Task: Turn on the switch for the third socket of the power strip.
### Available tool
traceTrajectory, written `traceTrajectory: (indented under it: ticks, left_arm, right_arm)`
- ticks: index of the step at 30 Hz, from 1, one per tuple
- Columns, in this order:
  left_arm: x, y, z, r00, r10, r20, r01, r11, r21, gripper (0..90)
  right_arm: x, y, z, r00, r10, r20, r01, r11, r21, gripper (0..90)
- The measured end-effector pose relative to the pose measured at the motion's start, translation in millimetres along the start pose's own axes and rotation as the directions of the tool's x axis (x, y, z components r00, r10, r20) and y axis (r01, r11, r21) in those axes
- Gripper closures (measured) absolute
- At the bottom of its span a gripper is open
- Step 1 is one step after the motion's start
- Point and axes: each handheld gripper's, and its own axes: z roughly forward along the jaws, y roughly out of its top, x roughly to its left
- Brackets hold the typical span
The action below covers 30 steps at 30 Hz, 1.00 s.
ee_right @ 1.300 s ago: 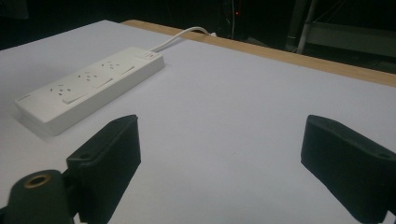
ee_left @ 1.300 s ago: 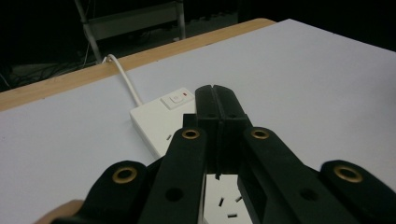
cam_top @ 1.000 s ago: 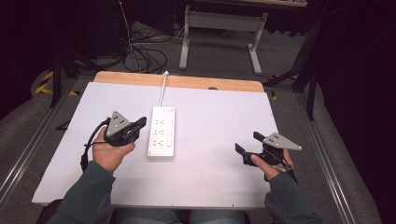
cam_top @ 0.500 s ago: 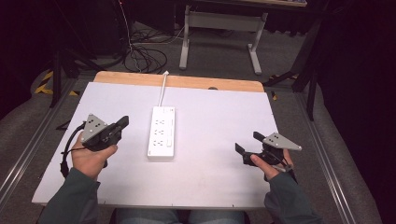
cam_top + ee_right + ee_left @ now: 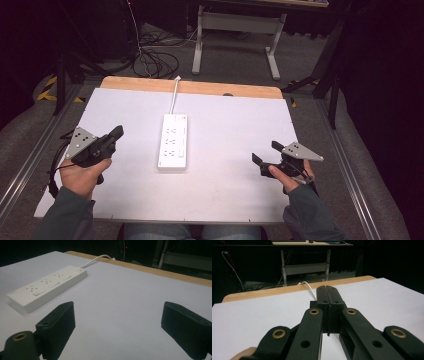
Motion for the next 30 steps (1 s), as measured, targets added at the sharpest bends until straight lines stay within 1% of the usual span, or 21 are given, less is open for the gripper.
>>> traceTrajectory:
  ticks: [3,7,10,12,13,16,18,20,22,25,30]
  left_arm:
    - [0.1,-0.5,-1.1,1.0,0.004,0.002,-0.004,1.0,0.003,90.0]
    - [0.0,-1.6,-3.0,1.0,-0.001,-0.005,0.001,1.0,-0.001,90.0]
    - [1.7,-2.0,-5.7,0.9998,-0.004,-0.017,0.004,1.0,-0.008,89.9]
    - [2.6,-2.0,-6.7,0.9995,-0.015,-0.027,0.015,0.9998,-0.015,89.9]
    - [3.3,-1.9,-7.1,0.9994,-0.015,-0.031,0.014,0.9998,-0.012,89.7]
    - [3.3,-3.3,-6.9,0.9991,-0.027,-0.034,0.026,0.9995,-0.015,87.2]
    - [3.7,-4.0,-7.1,0.9989,-0.026,-0.039,0.025,0.9996,-0.011,86.8]
    - [4.0,-4.0,-7.8,0.9984,-0.032,-0.047,0.031,0.9994,-0.017,86.1]
    - [4.8,-4.0,-8.4,0.9983,-0.029,-0.05,0.028,0.9994,-0.021,85.1]
    - [4.8,-4.3,-9.5,0.9976,-0.036,-0.059,0.034,0.9991,-0.025,81.1]
    - [5.5,-7.3,-13.4,0.9966,-0.041,-0.071,0.039,0.9988,-0.03,68.2]
  right_arm:
    - [0.0,0.6,1.5,1.0,-0.007,-0.003,0.007,1.0,0.001,12.3]
    - [1.8,1.8,3.3,0.9999,-0.011,-0.008,0.011,1.0,0.004,12.3]
    - [3.0,3.2,4.0,0.9999,-0.006,-0.008,0.006,1.0,-0.003,12.3]
    - [2.9,3.4,4.8,0.9999,-0.012,-0.01,0.012,1.0,-0.001,12.3]
    - [2.8,3.4,4.9,0.9998,-0.015,-0.009,0.015,1.0,0.001,12.3]
    - [2.3,3.3,4.5,0.9999,-0.011,-0.011,0.01,1.0,-0.002,12.3]
    - [1.6,3.3,4.2,0.9999,-0.009,-0.007,0.009,1.0,-0.002,12.3]
    - [1.3,3.3,4.3,1.0,-0.008,-0.006,0.008,1.0,-0.001,12.3]
    - [1.6,3.5,4.8,0.9999,-0.01,-0.008,0.01,1.0,-0.002,12.3]
    - [2.2,3.5,4.9,0.9999,-0.012,-0.012,0.012,1.0,-0.002,12.3]
    - [1.3,3.5,4.3,0.9999,-0.008,-0.008,0.008,1.0,-0.003,12.3]
